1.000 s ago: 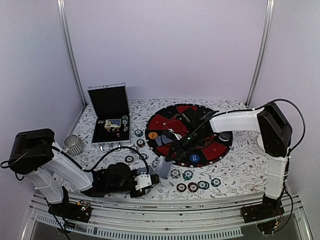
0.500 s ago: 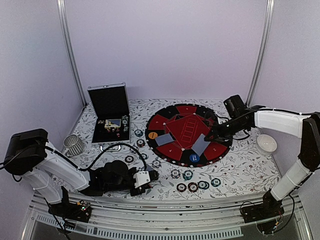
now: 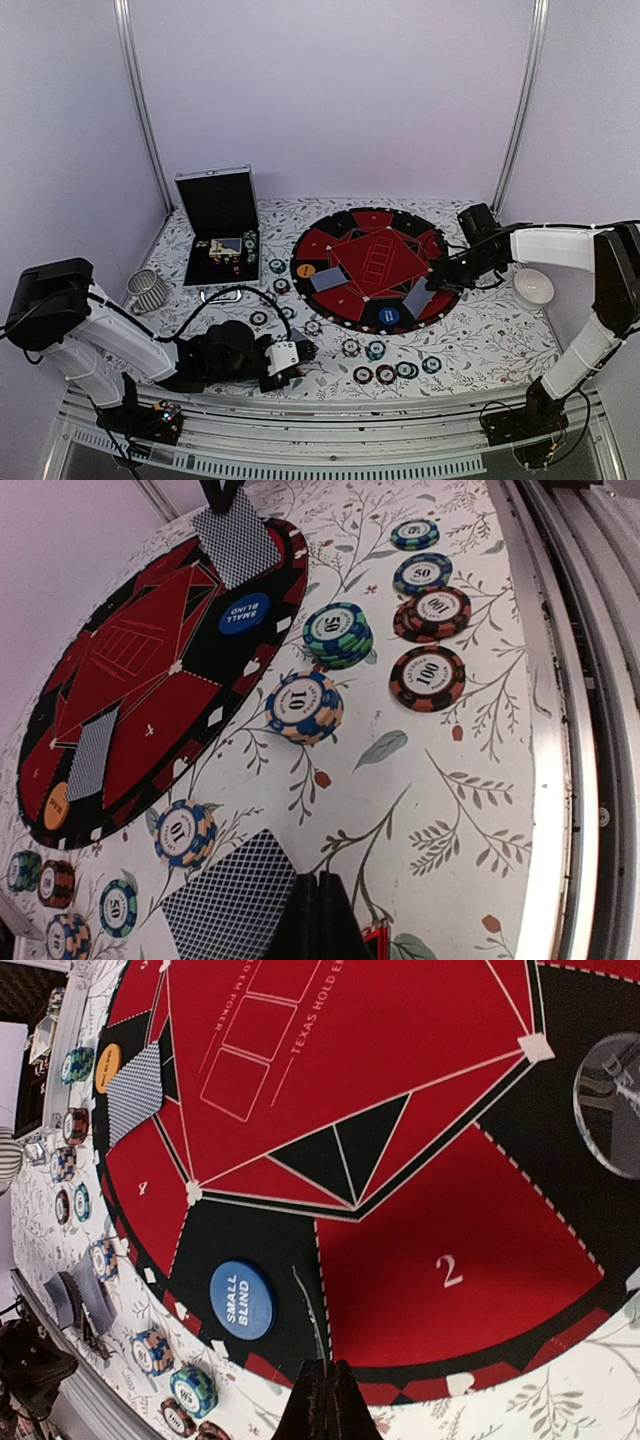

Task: Distribute texas hold em gaming equipment
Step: Distribute the poker card in the small blind area.

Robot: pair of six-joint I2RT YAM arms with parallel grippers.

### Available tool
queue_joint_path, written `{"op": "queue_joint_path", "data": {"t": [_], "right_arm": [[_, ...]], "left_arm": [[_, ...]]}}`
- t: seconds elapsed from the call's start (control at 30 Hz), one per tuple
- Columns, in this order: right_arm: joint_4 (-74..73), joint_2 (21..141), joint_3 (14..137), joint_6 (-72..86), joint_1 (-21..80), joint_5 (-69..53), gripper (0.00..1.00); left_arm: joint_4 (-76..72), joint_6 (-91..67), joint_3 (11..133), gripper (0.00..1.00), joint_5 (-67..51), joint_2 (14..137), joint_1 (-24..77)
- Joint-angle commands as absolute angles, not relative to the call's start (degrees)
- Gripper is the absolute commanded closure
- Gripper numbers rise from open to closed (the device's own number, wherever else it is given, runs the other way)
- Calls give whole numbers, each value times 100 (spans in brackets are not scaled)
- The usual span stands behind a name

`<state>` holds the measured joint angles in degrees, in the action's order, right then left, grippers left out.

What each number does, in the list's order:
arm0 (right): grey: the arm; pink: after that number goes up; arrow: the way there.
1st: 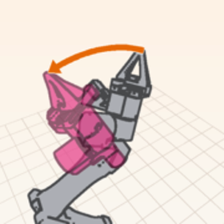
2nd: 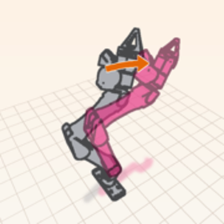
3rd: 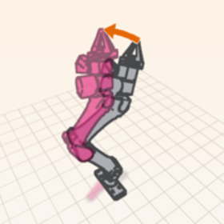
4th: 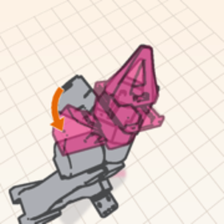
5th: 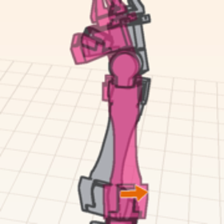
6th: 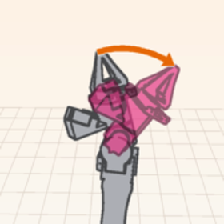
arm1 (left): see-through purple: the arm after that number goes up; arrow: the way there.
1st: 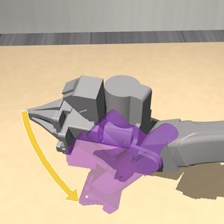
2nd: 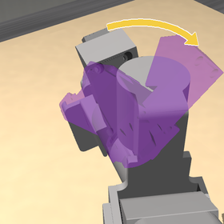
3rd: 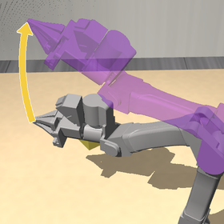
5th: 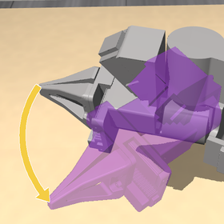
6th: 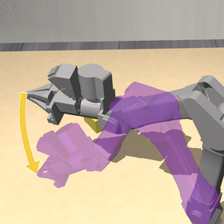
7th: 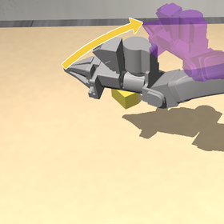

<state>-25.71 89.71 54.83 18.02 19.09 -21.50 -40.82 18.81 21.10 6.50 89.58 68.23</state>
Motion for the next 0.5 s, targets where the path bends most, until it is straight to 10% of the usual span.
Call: {"op": "queue_joint_path", "data": {"t": [0.0, 0.47], "right_arm": [[-2747, 9500, 6185, 1059, 1839, -1926, 97], [-2189, 10280, 6880, 966, 1800, -2985, 97]], "left_arm": [[-4025, 1815, 2045, 100, 652, 8828, 6820], [-3949, 1793, 2011, 100, 694, 8768, 6820]]}}
